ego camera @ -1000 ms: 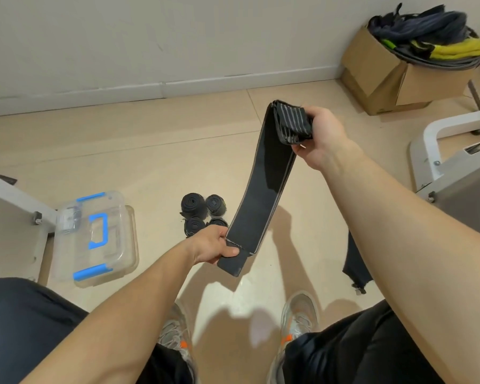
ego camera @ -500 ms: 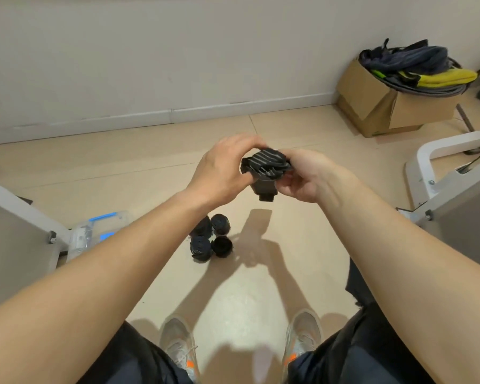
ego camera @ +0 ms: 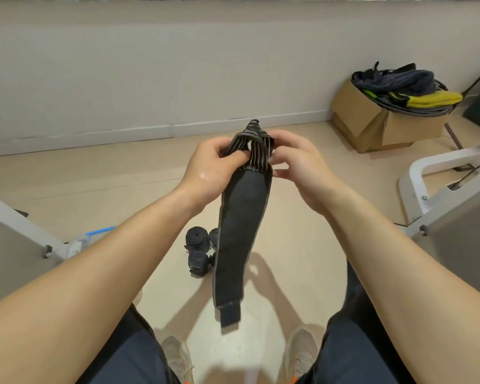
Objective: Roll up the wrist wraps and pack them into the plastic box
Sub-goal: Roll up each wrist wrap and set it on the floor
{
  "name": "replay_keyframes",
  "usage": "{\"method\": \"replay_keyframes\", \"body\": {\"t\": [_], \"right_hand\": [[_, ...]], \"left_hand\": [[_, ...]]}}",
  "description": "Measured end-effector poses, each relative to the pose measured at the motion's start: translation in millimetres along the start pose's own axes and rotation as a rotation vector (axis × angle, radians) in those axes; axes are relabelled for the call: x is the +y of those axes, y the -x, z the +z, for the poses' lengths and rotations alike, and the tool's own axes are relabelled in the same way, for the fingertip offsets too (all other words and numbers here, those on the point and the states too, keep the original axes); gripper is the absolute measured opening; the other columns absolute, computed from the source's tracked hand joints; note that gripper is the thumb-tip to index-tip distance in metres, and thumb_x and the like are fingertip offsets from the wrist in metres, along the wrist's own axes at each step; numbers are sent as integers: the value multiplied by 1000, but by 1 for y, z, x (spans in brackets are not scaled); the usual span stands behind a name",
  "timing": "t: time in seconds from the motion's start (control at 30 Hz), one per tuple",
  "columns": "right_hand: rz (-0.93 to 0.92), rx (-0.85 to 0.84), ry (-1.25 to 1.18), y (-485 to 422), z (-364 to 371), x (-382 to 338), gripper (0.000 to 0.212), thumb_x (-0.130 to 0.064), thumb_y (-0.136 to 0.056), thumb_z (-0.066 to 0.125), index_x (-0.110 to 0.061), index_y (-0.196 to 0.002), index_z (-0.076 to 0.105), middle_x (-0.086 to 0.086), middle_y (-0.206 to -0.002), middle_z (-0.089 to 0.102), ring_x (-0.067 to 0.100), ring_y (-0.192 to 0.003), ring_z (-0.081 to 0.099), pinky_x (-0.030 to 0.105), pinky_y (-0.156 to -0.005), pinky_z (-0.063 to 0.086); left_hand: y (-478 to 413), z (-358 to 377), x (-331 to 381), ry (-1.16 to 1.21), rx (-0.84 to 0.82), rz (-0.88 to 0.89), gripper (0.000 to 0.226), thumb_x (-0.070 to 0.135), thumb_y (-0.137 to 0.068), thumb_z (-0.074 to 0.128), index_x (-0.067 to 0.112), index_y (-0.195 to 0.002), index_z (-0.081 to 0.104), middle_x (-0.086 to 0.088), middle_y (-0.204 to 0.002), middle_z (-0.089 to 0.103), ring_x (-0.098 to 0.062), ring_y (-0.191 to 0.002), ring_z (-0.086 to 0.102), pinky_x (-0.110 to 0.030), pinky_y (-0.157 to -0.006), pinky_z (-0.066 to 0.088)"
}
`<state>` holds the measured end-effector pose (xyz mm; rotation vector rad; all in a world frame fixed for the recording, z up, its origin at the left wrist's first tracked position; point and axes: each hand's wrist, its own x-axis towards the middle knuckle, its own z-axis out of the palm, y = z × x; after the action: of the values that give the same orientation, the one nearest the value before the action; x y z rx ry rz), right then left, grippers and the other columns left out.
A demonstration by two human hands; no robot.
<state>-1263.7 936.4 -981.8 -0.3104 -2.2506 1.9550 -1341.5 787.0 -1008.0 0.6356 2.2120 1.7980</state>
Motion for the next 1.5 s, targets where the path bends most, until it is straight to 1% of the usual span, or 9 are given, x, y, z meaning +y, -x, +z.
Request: {"method": "replay_keyframes", "body": {"t": [0.17, 0.3, 0.47, 0.63, 0.83, 0.97, 1.1, 1.33, 1.5], "right_hand": [[-95, -5, -106, -1, 9, 14, 30, 4, -99, 52, -20, -105, 69, -8, -88, 72, 5, -78, 67, 21, -63, 53], [-62, -23, -114, -7, 5, 16, 16, -6, -101, 59, -16, -110, 68, -3, -90, 72, 14, -68, 65, 24, -55, 52], [-46, -2, -126, -14, 1, 19, 5, -12, -99, 64, -16, -100, 67, -6, -79, 72, 10, -54, 60, 23, -49, 48], [-50, 24, -140, -19, 2, 20, 5, -9, -98, 65, -13, -97, 69, 0, -72, 68, 13, -51, 61, 25, -48, 50], [-64, -35, -49, -19, 3, 20, 18, 2, -93, 66, -11, -104, 69, 6, -71, 65, 16, -55, 63, 28, -49, 52], [-85, 21, 93, -19, 8, 20, 18, -3, -87, 73, -15, -101, 72, 3, -67, 60, 16, -54, 63, 31, -50, 53], [-71, 121, 100, -22, 10, 21, 4, -15, -92, 74, -13, -91, 70, 4, -64, 66, 16, -49, 61, 32, -51, 52], [-51, 169, 83, -21, 12, 22, 8, -13, -95, 68, -11, -88, 64, -4, -53, 59, 13, -45, 55, 27, -48, 46], [-68, 176, 109, -19, 11, 19, 10, -14, -91, 72, -12, -84, 65, 2, -70, 66, 12, -53, 60, 28, -51, 49]], "left_hand": [[9, -7, -9, 26, -36, -43, 15, 7, -95, 65, 11, -108, 72, -6, -97, 77, -15, -86, 71, -38, -86, 57], [17, -9, -9, -2, -32, -76, 30, 13, -94, 70, 20, -119, 55, -4, -96, 77, -26, -89, 75, -47, -84, 61], [18, -5, -10, -81, 19, 73, 36, 19, -98, 65, 34, -117, 38, 2, -102, 72, -13, -78, 70, -35, -77, 57], [15, 2, -7, -69, 179, 179, 13, 24, -104, 54, 35, -101, 48, -4, -82, 67, -21, -74, 64, -39, -68, 49], [9, -3, -15, -132, 224, 181, 6, 23, -102, 59, 24, -102, 53, 11, -85, 64, 0, -80, 62, -26, -72, 50], [11, -3, -17, -158, 180, 232, 11, 21, -102, 57, 30, -98, 51, 9, -83, 66, -12, -82, 64, -35, -76, 50], [11, -4, -17, -184, 116, 268, 19, 22, -100, 55, 39, -94, 49, 26, -90, 59, -5, -93, 61, -45, -82, 53], [10, -1, -21, -345, 159, 284, 8, 21, -98, 64, 24, -95, 58, 17, -89, 63, 11, -74, 54, -12, -69, 35], [10, 1, -21, -474, 251, 329, 7, 23, -96, 65, 18, -98, 60, 15, -88, 63, -6, -87, 61, -15, -74, 42]]}}
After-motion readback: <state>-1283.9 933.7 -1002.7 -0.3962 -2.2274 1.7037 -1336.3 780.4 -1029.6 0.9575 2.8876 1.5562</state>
